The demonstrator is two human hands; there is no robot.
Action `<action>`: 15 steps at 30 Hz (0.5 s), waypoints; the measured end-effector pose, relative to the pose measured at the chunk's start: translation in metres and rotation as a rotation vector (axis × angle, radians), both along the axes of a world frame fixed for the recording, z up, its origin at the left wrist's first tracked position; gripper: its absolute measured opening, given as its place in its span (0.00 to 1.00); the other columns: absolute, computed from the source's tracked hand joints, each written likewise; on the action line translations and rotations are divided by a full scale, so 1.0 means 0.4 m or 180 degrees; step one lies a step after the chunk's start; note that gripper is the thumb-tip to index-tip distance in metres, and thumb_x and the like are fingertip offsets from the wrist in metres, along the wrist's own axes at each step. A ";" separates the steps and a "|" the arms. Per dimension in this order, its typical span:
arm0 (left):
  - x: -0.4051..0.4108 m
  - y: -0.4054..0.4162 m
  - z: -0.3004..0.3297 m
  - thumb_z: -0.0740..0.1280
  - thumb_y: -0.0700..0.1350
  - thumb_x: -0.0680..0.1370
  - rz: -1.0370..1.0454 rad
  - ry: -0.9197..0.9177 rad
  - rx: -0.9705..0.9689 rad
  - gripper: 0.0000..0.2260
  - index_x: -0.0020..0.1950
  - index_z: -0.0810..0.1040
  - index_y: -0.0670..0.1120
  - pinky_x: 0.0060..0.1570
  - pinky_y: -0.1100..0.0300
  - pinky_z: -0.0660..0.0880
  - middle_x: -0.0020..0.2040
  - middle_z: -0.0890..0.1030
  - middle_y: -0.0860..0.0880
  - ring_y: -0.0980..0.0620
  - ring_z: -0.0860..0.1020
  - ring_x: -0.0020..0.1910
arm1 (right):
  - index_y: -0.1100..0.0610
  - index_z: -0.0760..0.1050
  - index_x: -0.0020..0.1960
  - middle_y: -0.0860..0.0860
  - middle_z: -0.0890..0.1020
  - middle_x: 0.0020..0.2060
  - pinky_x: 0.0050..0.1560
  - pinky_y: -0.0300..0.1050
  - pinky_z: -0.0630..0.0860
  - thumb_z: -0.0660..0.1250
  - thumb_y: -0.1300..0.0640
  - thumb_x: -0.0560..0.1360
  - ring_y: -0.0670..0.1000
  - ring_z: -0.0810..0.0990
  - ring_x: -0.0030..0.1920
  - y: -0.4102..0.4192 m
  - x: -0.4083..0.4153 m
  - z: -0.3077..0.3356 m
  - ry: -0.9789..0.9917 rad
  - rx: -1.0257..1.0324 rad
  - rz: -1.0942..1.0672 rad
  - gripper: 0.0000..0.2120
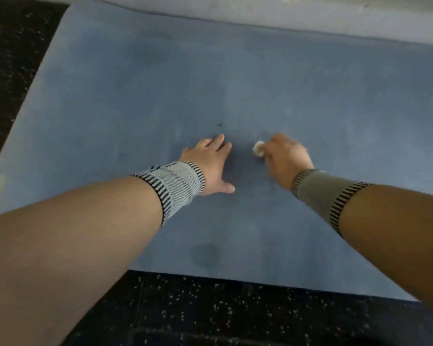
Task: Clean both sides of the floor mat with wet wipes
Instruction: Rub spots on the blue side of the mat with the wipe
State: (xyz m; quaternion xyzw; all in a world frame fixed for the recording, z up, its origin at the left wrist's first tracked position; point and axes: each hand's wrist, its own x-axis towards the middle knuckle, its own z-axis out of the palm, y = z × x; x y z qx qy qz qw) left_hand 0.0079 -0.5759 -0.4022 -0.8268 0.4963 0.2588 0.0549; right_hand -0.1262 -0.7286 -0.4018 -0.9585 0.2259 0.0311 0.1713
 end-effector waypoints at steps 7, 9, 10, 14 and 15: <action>-0.002 0.066 -0.012 0.71 0.57 0.73 -0.0299 0.0057 -0.0456 0.36 0.77 0.61 0.46 0.74 0.54 0.56 0.79 0.53 0.46 0.48 0.51 0.77 | 0.61 0.80 0.48 0.58 0.77 0.40 0.37 0.44 0.70 0.66 0.66 0.72 0.59 0.76 0.39 0.255 -0.186 0.024 0.0097 0.0456 0.0609 0.07; -0.010 0.074 -0.009 0.70 0.56 0.74 -0.0372 -0.0086 -0.0549 0.32 0.74 0.67 0.46 0.72 0.51 0.60 0.78 0.58 0.48 0.47 0.54 0.76 | 0.60 0.79 0.53 0.57 0.77 0.45 0.42 0.44 0.70 0.64 0.62 0.75 0.58 0.76 0.45 0.225 -0.194 0.009 0.0104 0.0419 0.0029 0.09; -0.014 0.082 -0.006 0.70 0.56 0.74 -0.0424 -0.0143 -0.0591 0.29 0.72 0.69 0.47 0.70 0.49 0.63 0.77 0.60 0.49 0.46 0.56 0.75 | 0.58 0.79 0.56 0.57 0.77 0.49 0.45 0.44 0.70 0.61 0.60 0.76 0.57 0.75 0.48 0.215 -0.195 0.002 0.0087 0.0270 -0.0494 0.12; -0.021 0.153 0.009 0.68 0.53 0.76 -0.0926 -0.0260 -0.0587 0.24 0.70 0.71 0.47 0.66 0.49 0.65 0.74 0.64 0.50 0.46 0.60 0.72 | 0.58 0.77 0.60 0.58 0.76 0.52 0.45 0.42 0.66 0.59 0.61 0.77 0.57 0.74 0.50 0.356 -0.143 -0.014 -0.0103 0.0079 -0.1325 0.14; -0.023 0.178 0.012 0.67 0.52 0.76 -0.1070 -0.0284 -0.0570 0.24 0.70 0.70 0.48 0.65 0.49 0.65 0.74 0.64 0.50 0.46 0.60 0.72 | 0.58 0.77 0.59 0.58 0.76 0.51 0.45 0.43 0.67 0.59 0.61 0.77 0.57 0.75 0.49 0.407 -0.134 -0.015 -0.0146 0.0217 -0.1132 0.14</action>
